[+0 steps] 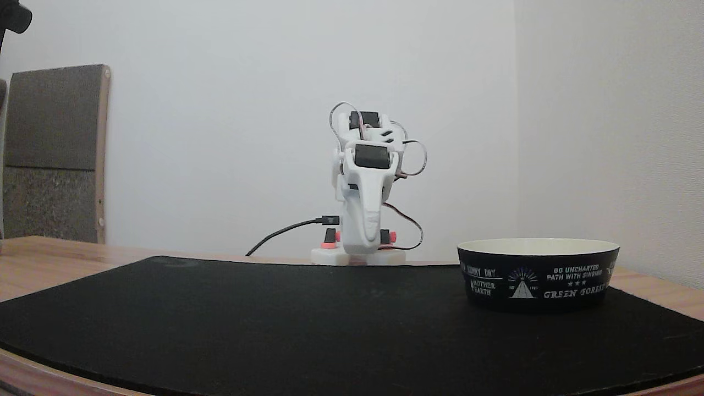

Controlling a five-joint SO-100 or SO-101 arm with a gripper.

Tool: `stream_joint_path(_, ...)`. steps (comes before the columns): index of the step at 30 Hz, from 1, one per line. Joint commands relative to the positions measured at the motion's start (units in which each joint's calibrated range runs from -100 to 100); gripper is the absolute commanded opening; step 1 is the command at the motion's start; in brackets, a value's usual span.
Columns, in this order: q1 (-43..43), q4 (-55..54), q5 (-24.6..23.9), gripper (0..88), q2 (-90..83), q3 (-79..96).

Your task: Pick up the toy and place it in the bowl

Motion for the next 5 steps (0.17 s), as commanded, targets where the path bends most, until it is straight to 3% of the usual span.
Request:
stream_joint_path(1,0.56,0.38,0.21,3.0,-0.33,-0.17)
stream_joint_path(5,0.56,0.38,0.21,3.0,-0.33,-0.17)
